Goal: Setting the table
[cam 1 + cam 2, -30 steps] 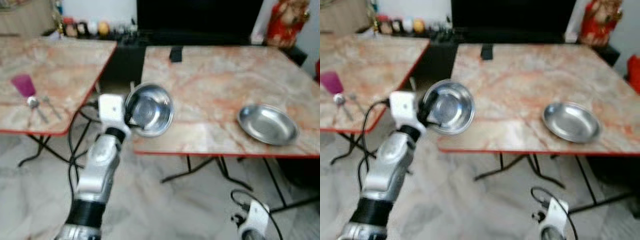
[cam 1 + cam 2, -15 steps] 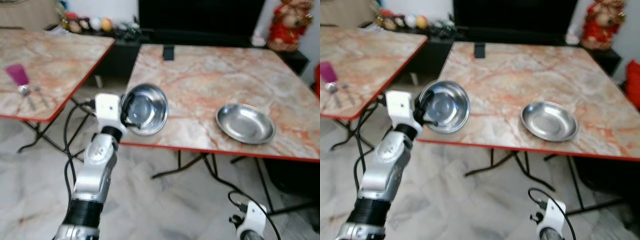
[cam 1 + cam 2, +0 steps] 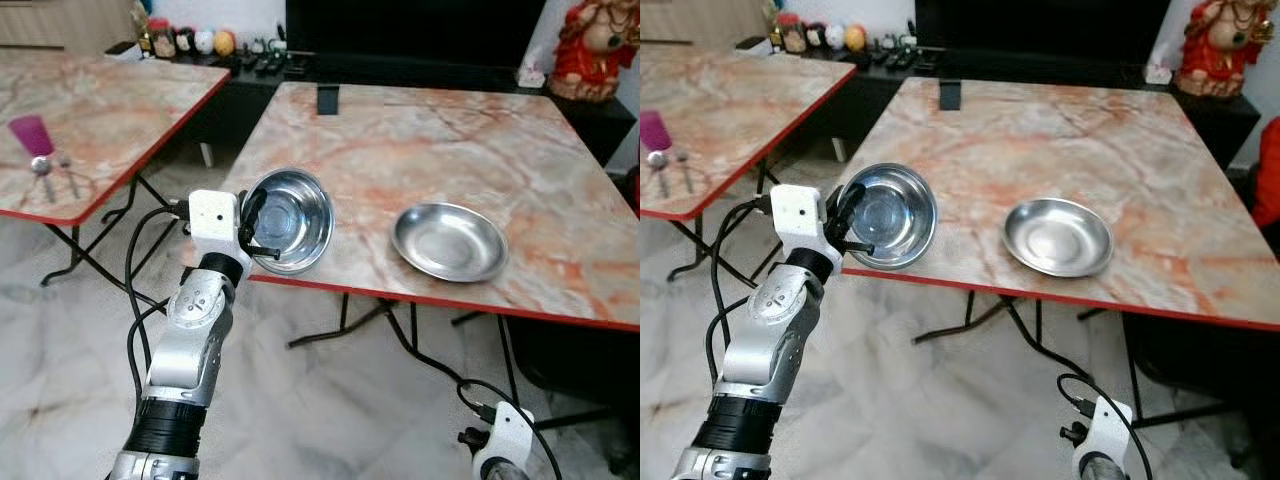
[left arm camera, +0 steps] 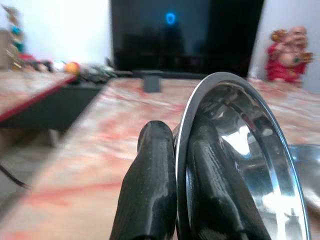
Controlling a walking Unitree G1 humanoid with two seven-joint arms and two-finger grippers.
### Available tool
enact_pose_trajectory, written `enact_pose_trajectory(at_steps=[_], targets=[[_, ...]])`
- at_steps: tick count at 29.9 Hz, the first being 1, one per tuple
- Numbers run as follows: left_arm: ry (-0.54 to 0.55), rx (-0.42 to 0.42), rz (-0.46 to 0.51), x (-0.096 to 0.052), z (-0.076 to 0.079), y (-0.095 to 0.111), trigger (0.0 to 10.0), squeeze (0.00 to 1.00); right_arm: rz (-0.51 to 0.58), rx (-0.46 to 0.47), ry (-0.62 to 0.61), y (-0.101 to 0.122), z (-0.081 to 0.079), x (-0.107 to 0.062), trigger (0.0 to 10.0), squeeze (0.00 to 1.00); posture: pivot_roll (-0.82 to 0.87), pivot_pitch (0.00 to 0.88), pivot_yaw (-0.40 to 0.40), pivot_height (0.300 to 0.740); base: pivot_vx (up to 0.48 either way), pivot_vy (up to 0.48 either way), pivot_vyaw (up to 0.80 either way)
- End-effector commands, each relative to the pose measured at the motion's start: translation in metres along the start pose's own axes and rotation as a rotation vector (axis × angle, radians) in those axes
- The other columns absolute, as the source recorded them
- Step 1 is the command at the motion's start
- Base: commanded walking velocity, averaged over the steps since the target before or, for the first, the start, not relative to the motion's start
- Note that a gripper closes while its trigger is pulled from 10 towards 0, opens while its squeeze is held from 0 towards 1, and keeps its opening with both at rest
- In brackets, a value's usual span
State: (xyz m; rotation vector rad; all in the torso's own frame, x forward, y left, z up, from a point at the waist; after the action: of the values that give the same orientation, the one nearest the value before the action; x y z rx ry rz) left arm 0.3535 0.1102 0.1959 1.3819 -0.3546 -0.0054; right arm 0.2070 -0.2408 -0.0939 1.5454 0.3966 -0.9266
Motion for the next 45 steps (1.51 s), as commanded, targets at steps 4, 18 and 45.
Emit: enact_pose_trajectory(at_steps=[4,18,45], targets=[[-0.016,0.012,0.028,0.001,0.001,0.009,10.0,0.0,0.021,0.021,-0.004,0.007,0.0,0.001,10.0,0.0,0.04,0.0,-0.032,0.74,0.0,-0.337,0.0],[-0.032,0.01,0.018,0.001,0.002,0.008,10.0,0.0,0.024,0.018,-0.007,0.008,0.001,0.001,10.0,0.0,0.03,0.0,-0.031,0.74,0.0,-0.339,-0.2],[-0.013,-0.033,-0.011,0.002,-0.007,0.005,10.0,0.0,0.025,0.016,0.003,0.008,0.0,0.001,10.0,0.0,0.04,0.0,-0.03,0.74,0.0,-0.132,0.0]])
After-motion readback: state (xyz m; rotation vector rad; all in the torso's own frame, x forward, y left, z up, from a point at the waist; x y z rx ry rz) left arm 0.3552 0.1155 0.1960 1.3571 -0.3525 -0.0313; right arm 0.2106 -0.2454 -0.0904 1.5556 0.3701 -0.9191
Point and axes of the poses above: a point about 5 cm out from each wrist's last joint towards the gripper, its own x axis pointing out of the wrist towards the gripper, its own y axis along the axis of the wrist's last joint, z = x × y, the point moved 3 cm from there along x, pointing out of the wrist towards the gripper, and after that the axes turned 7 degrees about -x, right-handed, at the moved point
